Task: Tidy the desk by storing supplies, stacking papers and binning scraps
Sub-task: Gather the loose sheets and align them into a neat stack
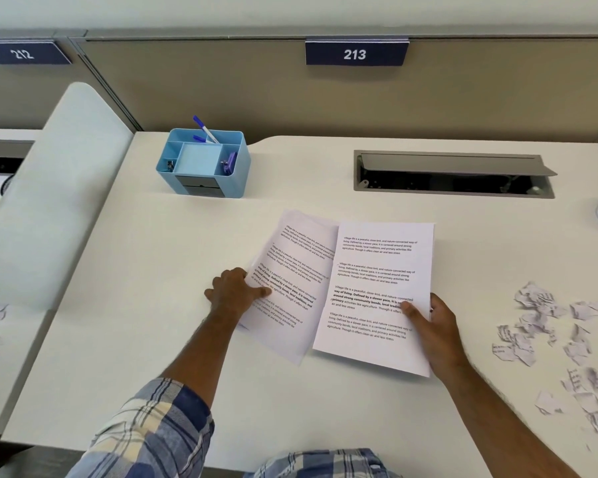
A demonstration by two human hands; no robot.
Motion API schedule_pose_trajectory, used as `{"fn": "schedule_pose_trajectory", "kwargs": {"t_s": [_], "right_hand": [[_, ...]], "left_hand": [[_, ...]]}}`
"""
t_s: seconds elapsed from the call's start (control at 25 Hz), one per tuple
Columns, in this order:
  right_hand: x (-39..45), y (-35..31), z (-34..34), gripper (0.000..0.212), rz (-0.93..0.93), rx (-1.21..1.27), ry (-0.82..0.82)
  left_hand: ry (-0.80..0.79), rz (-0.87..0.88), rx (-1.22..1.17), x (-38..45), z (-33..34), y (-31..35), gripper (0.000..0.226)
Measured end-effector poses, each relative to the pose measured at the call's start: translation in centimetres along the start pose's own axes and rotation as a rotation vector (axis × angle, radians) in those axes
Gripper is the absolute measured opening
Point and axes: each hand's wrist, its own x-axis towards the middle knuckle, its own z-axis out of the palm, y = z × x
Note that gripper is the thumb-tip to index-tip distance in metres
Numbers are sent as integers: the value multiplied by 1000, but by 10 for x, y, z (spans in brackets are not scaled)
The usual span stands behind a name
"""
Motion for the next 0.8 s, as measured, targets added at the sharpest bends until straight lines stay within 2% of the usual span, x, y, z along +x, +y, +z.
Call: {"fn": "schedule_pose_trajectory", "kwargs": {"t_s": [0.16, 0.32, 0.48, 0.64, 0.72, 0.8], "right_hand": [[1, 2, -1, 25, 2, 0, 0], [0, 2, -2, 23, -1, -13, 12], [-1, 1, -3, 24, 1, -5, 16], [-4, -3, -2, 24, -9, -13, 13], [-6, -5, -2, 23, -14, -19, 11], [-7, -5, -3, 22, -14, -30, 13]], "left_hand": [[39, 28, 61, -4, -1, -1, 71], [180, 71, 80, -11, -8, -6, 58], [252, 122, 115, -15, -11, -17, 40], [338, 188, 164, -23, -6, -24, 35], [350, 200, 165, -27, -6, -24, 31], [292, 203, 100, -28, -8, -23, 20]]}}
